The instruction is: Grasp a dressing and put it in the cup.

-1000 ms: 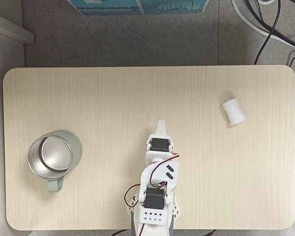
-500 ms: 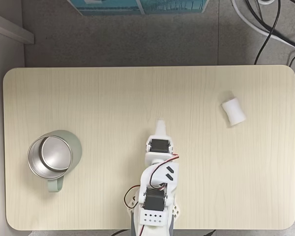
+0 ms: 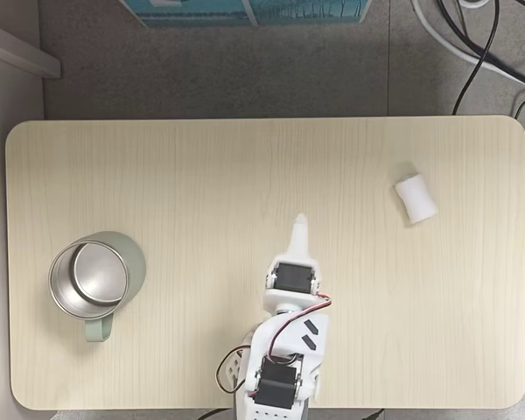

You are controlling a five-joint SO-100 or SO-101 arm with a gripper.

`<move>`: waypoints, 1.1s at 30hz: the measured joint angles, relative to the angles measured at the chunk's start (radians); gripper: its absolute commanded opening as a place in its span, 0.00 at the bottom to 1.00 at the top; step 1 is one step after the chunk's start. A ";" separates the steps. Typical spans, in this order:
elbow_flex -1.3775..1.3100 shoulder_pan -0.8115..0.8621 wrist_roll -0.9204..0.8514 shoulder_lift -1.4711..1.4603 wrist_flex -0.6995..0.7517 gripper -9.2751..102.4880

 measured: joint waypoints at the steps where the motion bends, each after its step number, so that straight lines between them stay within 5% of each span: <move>1: 0.032 0.017 0.028 0.049 0.025 0.16; 9: 0.169 0.170 0.192 0.380 0.118 0.28; 17: 0.362 0.296 0.209 0.747 0.150 0.29; 33: 0.423 0.396 0.118 1.157 -0.014 0.29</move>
